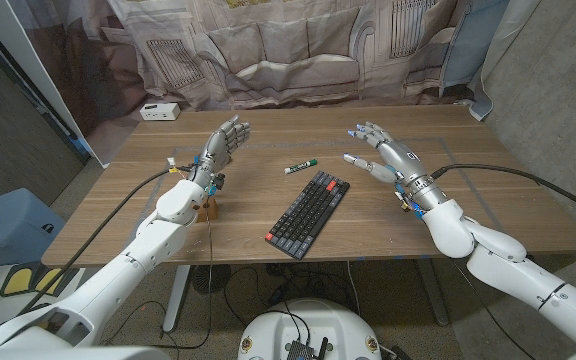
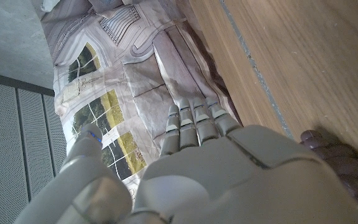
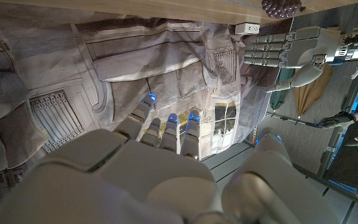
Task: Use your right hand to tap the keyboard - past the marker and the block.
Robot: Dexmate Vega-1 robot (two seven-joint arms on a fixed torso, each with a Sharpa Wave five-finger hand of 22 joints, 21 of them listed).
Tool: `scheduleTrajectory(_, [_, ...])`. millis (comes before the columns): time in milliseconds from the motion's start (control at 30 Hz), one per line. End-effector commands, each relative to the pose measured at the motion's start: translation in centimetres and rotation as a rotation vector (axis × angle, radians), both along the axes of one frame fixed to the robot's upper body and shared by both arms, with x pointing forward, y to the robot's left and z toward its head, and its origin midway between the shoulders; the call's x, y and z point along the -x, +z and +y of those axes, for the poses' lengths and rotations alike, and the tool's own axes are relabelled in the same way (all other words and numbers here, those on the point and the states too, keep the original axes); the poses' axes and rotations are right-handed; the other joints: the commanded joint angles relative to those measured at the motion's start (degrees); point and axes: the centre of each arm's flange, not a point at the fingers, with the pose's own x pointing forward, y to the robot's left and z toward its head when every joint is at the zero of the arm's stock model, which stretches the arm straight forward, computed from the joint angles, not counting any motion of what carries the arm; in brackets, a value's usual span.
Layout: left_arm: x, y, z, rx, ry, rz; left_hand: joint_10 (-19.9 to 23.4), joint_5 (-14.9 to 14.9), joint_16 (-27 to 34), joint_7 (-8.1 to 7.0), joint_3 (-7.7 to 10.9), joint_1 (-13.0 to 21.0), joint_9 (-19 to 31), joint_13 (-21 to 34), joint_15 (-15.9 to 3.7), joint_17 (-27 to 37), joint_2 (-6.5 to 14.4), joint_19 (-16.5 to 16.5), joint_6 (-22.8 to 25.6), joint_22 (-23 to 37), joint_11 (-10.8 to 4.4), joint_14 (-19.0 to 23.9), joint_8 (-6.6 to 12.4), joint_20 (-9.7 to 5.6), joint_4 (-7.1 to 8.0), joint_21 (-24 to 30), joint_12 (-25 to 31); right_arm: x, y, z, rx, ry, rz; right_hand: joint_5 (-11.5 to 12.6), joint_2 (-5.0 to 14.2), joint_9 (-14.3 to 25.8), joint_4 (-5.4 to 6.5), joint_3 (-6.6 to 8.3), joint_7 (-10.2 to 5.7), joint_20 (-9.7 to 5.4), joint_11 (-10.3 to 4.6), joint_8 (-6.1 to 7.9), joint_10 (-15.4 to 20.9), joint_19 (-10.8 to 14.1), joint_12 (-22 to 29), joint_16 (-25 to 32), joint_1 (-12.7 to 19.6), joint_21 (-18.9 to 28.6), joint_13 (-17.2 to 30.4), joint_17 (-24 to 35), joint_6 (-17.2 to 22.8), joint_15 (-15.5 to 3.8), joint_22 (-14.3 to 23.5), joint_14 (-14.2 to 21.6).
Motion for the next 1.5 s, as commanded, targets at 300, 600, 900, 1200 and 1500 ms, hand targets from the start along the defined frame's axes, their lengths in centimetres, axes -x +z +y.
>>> scheduleTrajectory(300, [0.3,0.1,-0.5,-0.03,0.002,0.01,-0.2,-0.1,-0.3,0.07,0.32,0.5,0.1,0.2,0.93,0.2,0.5,0.0,0.4,0.2,0.03,-0.2,-0.23,0.58,-0.12,-0.4,-0.5,-0.4,1.5,0.9,0.117,-0.047,0.189,-1.1,0.38,0.1,0.16,-1.6,-1.25,1.07,0.42,-1.85,-18.3,-30.1,-0.8,-0.3,-3.3,-0.2,0.1,0.2,-0.2,0.83,0.6,-18.3])
scheduleTrajectory(600, [0.6,-0.2,-0.2,-0.022,0.009,0.012,-0.2,-0.1,-0.3,0.05,0.37,0.6,0.1,0.2,0.9,0.2,0.6,-0.1,0.4,0.2,0.14,-0.1,-0.26,0.55,-0.15,-0.5,-0.6,-0.2,2.2,1.7,0.178,-0.036,0.199,-1.3,0.67,0.1,0.18,-1.67,-1.88,1.69,0.85,-1.37,-17.1,-30.5,0.4,0.7,-3.6,0.8,0.1,0.2,0.8,1.1,0.6,-17.9])
scheduleTrajectory(900, [0.6,-0.4,-0.2,-0.019,0.009,0.013,0.0,-0.1,-0.3,0.09,0.41,0.7,0.1,0.2,0.82,0.2,0.7,-0.1,0.5,0.2,0.16,0.0,-0.28,0.54,-0.19,-0.5,-0.6,-0.2,2.7,2.6,0.236,-0.043,0.205,-1.3,0.81,0.1,0.0,-1.57,-2.31,2.04,0.78,-0.92,-16.4,-30.4,0.6,0.9,-3.4,1.0,0.1,0.0,2.1,1.07,0.6,-17.5])
scheduleTrajectory(1200, [0.6,-0.5,-0.5,-0.032,-0.001,0.016,0.0,-0.1,-0.3,0.15,0.46,0.8,0.1,0.2,0.76,0.2,0.8,-0.1,0.5,0.2,0.41,0.0,-0.33,0.44,-0.22,-0.5,-0.7,-0.4,3.1,3.0,0.265,-0.062,0.24,-1.3,0.83,0.1,-0.13,-1.56,-1.98,2.34,0.98,-1.14,-17.1,-30.3,0.4,1.0,-3.4,1.2,0.1,0.0,1.8,1.66,0.6,-17.2])
scheduleTrajectory(1500, [1.0,-0.5,-0.5,-0.037,0.005,0.012,0.2,-0.1,-0.3,0.38,0.54,0.9,0.1,0.2,1.04,0.2,0.9,-0.1,0.7,0.2,0.51,0.0,-0.3,0.39,-0.26,-0.6,-0.7,-0.3,3.4,3.3,0.299,-0.101,0.232,-1.4,0.84,0.1,-0.15,-1.63,-1.63,2.69,1.09,-1.23,-18.1,-30.9,0.1,0.9,-3.5,1.1,0.1,-0.1,1.7,2.06,0.6,-17.7])
